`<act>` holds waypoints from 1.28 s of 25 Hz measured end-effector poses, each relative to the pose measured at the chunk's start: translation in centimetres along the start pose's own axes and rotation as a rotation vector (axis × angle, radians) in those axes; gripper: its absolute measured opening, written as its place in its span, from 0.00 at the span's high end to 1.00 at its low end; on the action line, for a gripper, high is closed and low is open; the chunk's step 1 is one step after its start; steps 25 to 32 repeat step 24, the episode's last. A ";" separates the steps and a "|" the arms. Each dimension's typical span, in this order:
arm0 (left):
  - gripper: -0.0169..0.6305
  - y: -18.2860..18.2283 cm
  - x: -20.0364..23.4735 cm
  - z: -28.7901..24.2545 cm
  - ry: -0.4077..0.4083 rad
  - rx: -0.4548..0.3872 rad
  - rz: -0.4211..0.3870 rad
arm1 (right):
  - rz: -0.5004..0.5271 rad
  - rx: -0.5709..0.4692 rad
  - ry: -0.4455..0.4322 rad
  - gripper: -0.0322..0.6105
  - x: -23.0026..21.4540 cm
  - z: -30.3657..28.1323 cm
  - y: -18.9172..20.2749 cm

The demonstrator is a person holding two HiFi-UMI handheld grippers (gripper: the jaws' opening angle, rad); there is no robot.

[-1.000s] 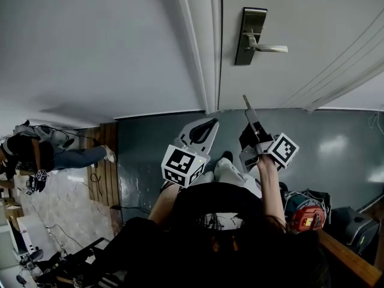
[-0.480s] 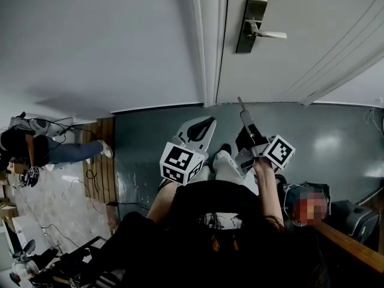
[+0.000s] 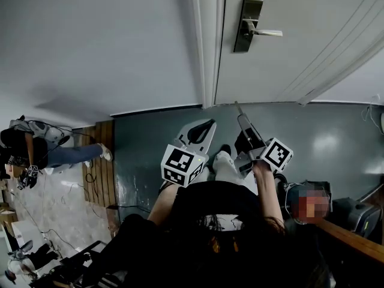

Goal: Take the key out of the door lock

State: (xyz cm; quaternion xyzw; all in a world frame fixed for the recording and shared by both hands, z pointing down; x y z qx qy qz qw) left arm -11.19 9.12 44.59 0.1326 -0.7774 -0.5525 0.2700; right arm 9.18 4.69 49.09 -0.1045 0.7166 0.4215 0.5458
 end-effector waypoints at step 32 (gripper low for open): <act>0.96 1.2 -0.1 2.0 -0.002 -0.010 0.010 | 0.046 0.020 0.002 0.92 1.2 0.4 1.9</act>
Point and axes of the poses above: the fingertips, and each gripper's own axes: z backward along the fingers, x to its left, y out of its underside, the point moved 9 cm from there along z, backward along the fingers, and after that the axes turned 7 degrees about z, right-handed, at the moved point
